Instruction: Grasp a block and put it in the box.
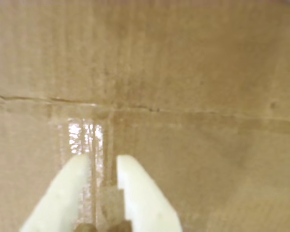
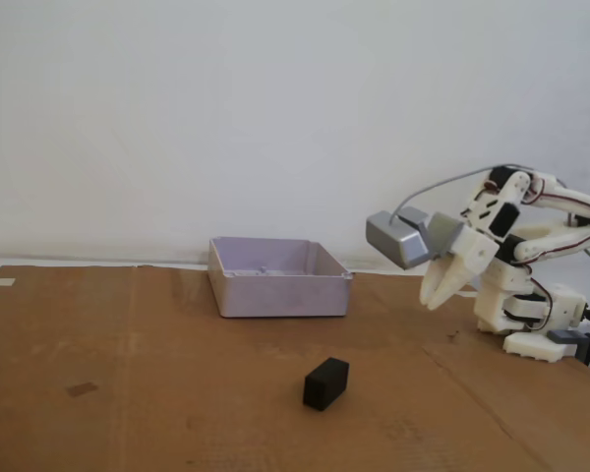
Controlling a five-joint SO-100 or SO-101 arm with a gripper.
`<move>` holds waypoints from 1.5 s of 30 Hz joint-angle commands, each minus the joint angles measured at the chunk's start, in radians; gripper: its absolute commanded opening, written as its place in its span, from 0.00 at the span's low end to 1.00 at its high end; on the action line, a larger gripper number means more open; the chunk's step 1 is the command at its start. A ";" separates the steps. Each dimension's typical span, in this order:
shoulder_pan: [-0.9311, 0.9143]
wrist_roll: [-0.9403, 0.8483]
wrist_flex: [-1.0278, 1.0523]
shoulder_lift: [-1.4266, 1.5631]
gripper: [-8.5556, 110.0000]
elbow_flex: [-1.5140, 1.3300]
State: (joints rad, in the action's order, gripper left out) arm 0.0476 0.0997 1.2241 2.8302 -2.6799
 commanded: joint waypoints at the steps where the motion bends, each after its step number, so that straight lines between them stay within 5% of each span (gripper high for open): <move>1: -0.002 -0.009 -0.020 -0.071 0.12 0.195; 45: 0.187 -0.012 -0.021 -0.945 0.12 0.996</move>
State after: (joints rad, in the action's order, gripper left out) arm 0.2163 0.0997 1.2241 1.8868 -1.8239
